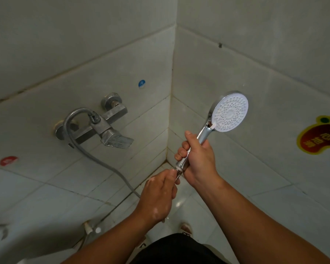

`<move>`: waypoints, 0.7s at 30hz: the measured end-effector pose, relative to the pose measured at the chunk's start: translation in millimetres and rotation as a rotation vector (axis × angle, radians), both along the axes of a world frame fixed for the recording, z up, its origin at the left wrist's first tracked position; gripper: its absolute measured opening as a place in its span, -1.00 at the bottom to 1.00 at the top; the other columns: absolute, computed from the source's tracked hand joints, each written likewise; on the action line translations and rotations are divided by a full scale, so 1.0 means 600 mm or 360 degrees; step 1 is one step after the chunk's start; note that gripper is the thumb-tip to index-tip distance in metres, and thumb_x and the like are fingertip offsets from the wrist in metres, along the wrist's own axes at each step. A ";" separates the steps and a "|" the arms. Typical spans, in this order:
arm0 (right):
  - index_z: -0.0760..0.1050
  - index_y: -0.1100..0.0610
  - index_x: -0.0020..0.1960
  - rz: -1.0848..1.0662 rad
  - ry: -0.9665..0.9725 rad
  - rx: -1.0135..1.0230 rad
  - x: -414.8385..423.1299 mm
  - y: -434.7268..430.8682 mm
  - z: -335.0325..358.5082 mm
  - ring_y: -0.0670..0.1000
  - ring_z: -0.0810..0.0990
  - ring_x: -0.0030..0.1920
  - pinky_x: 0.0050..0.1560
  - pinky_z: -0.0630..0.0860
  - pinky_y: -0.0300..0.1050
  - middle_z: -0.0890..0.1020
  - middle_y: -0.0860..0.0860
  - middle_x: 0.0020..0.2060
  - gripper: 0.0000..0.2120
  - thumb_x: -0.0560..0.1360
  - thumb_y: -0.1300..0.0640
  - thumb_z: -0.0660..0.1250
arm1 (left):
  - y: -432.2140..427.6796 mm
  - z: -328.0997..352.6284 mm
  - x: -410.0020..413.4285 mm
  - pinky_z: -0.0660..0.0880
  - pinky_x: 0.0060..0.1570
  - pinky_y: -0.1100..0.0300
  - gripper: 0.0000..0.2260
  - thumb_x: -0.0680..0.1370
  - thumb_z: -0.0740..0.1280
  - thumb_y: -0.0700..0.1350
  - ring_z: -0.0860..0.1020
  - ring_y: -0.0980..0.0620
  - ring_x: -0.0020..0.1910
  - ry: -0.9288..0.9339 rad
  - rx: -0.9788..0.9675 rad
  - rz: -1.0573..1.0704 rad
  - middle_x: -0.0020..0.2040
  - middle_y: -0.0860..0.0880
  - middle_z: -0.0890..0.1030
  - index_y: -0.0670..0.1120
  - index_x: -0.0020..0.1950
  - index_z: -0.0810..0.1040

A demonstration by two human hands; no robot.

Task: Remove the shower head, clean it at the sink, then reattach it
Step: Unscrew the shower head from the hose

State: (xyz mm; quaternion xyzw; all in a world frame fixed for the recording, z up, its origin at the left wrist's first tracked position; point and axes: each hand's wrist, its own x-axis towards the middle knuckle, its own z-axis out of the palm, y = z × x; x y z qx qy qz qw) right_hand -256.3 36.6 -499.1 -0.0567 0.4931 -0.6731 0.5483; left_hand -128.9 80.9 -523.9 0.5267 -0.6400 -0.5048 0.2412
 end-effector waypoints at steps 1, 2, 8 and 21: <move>0.36 0.10 -0.09 0.0000 0.0005 0.0002 0.000 0.001 -0.001 -0.06 0.33 -0.50 -0.46 0.37 -0.15 0.36 -0.01 -0.45 -0.81 0.60 0.17 0.37 | 0.000 -0.002 0.000 0.33 -0.39 0.30 -0.62 0.71 0.08 0.08 0.38 0.18 -0.47 0.0009 -0.0006 -0.0004 -0.45 0.06 0.45 0.07 -0.24 0.48; 0.36 0.10 -0.09 -0.0005 0.0004 0.0004 0.001 0.001 -0.003 -0.06 0.33 -0.51 -0.46 0.37 -0.15 0.36 -0.01 -0.45 -0.81 0.60 0.17 0.36 | 0.002 -0.001 0.000 0.33 -0.38 0.29 -0.66 0.69 0.11 0.11 0.37 0.19 -0.46 0.0022 -0.0007 -0.0003 -0.44 0.07 0.44 0.10 -0.24 0.48; 0.37 0.10 -0.09 -0.0036 -0.0030 -0.0014 0.003 0.000 -0.004 -0.05 0.32 -0.51 -0.46 0.36 -0.15 0.35 -0.01 -0.45 -0.83 0.60 0.20 0.35 | 0.006 -0.005 0.001 0.42 -0.37 0.34 -0.85 0.61 0.33 0.06 0.49 0.22 -0.42 0.0055 -0.0066 0.0144 -0.29 0.05 0.65 0.01 -0.07 0.52; 0.39 0.09 -0.09 -0.0078 -0.0054 -0.0006 0.004 -0.008 0.001 -0.06 0.33 -0.51 -0.47 0.37 -0.16 0.37 -0.01 -0.45 -0.84 0.60 0.19 0.36 | -0.003 -0.001 -0.003 0.35 -0.43 0.33 -0.84 0.61 0.34 0.07 0.39 0.21 -0.46 0.0051 0.0007 0.0106 -0.34 0.04 0.50 0.05 0.01 0.40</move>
